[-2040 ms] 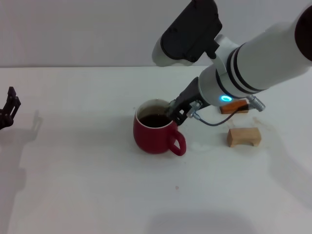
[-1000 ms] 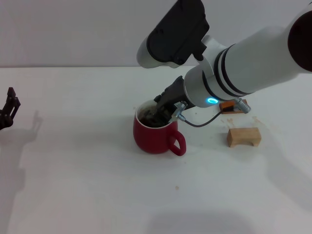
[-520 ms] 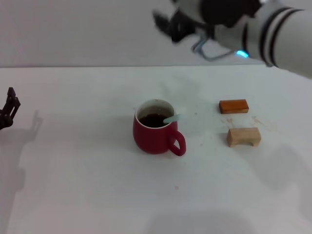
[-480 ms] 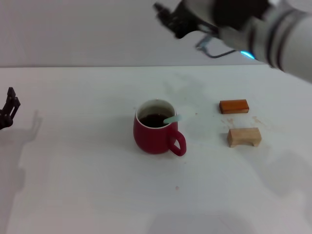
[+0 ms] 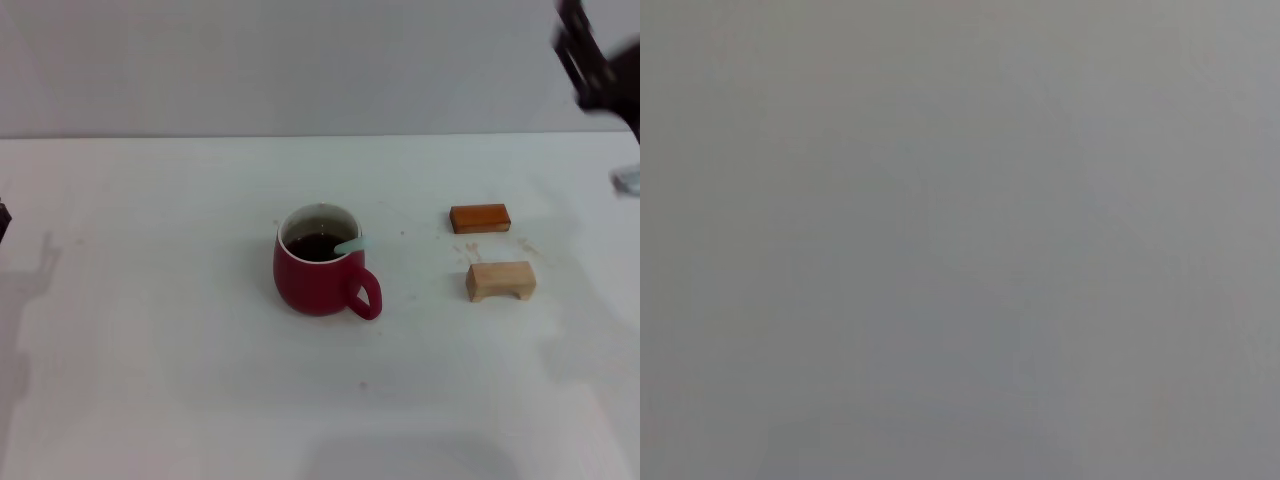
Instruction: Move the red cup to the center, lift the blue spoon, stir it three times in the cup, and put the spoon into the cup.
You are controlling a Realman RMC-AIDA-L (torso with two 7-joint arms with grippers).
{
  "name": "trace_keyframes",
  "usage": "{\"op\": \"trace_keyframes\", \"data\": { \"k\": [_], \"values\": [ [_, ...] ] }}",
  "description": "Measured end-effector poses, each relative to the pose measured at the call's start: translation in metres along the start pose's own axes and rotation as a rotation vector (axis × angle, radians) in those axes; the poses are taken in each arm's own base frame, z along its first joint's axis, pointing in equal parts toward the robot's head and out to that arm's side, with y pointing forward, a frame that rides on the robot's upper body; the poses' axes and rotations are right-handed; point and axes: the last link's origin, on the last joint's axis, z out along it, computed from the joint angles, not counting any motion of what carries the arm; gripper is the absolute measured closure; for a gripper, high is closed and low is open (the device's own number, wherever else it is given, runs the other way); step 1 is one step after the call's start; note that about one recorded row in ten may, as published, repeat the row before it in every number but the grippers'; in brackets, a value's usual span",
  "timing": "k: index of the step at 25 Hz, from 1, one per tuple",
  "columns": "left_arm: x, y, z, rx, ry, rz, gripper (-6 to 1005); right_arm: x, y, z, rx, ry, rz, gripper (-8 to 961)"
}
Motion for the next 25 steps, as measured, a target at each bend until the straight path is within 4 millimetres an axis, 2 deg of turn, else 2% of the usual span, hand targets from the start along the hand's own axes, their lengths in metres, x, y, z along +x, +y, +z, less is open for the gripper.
{"op": "trace_keyframes", "data": {
  "k": [1, 2, 3, 4, 5, 10, 17, 25],
  "values": [
    [0.000, -0.001, 0.000, 0.003, 0.003, -0.012, 145, 0.000, 0.000, 0.000, 0.000, 0.000, 0.000, 400],
    [0.000, -0.001, 0.000, 0.003, 0.003, -0.012, 145, 0.022, -0.012, -0.020, 0.082, 0.009, 0.033, 371],
    [0.001, -0.001, -0.001, 0.004, 0.009, -0.028, 145, 0.029, -0.016, -0.028, 0.114, 0.007, 0.043, 342],
    [0.002, -0.001, -0.001, 0.004, 0.017, -0.049, 145, 0.029, -0.016, -0.028, 0.114, 0.007, 0.043, 322],
    [0.003, -0.001, -0.001, 0.004, 0.025, -0.069, 145, 0.040, -0.024, -0.046, 0.184, -0.020, 0.058, 301],
    [0.008, -0.002, -0.001, -0.002, 0.053, -0.097, 145, 0.052, -0.029, -0.067, 0.248, -0.045, 0.058, 220],
    [0.010, -0.001, -0.003, -0.020, 0.071, -0.162, 144, 0.063, -0.036, -0.074, 0.294, -0.002, 0.069, 220],
    [0.007, -0.007, -0.008, -0.009, 0.063, -0.151, 144, 0.070, -0.032, -0.075, 0.289, 0.027, 0.076, 219]
  ]
}}
